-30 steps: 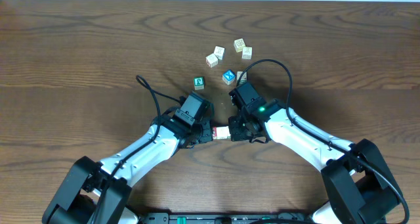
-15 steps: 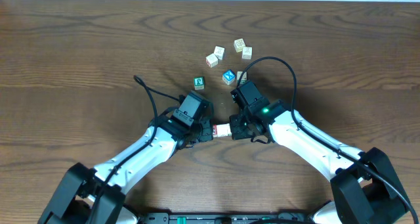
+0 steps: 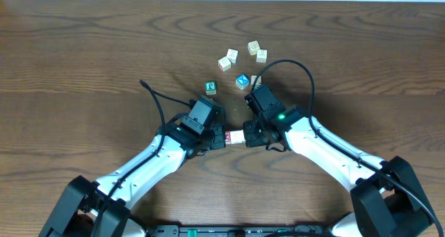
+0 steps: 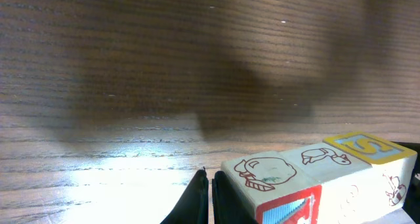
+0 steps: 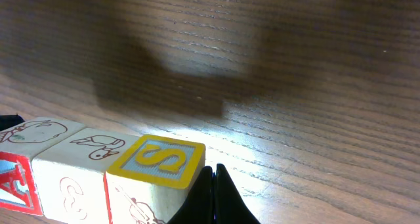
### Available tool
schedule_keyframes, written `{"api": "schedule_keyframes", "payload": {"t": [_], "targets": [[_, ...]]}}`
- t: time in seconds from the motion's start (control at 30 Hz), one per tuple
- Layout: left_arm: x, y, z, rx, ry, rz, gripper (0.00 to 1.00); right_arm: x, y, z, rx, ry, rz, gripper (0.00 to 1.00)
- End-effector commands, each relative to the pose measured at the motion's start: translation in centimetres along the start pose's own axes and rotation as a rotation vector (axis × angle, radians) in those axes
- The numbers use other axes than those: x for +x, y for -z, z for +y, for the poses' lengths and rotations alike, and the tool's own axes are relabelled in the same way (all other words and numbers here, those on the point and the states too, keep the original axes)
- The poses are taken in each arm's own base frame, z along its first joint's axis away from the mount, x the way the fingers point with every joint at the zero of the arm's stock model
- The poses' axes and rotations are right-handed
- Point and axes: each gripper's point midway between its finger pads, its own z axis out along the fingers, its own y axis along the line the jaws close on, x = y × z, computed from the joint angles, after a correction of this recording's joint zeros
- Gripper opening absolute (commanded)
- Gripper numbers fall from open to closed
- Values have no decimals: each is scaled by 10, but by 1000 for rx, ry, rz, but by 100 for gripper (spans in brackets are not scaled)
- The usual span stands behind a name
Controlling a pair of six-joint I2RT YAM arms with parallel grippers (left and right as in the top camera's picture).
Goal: Lift 3 blocks
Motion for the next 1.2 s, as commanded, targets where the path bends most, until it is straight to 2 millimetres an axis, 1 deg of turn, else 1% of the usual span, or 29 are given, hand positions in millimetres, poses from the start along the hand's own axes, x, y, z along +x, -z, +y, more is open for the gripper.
{"api": "schedule_keyframes", "payload": {"t": [0.0,0.3,0.83,1.17], "targets": [[-8,27,-71,256,-63,14,7,13,21,76,-296,109,60,1],[-12,30,-76,264,-66,5,7,7,28,80,-299,119,54,1],[-19,36,-83,276,-71,-9,7,7,30,81,-297,118,56,1],[-23,40,-88,285,-74,-19,7,2,34,84,-303,128,44,1]]}}
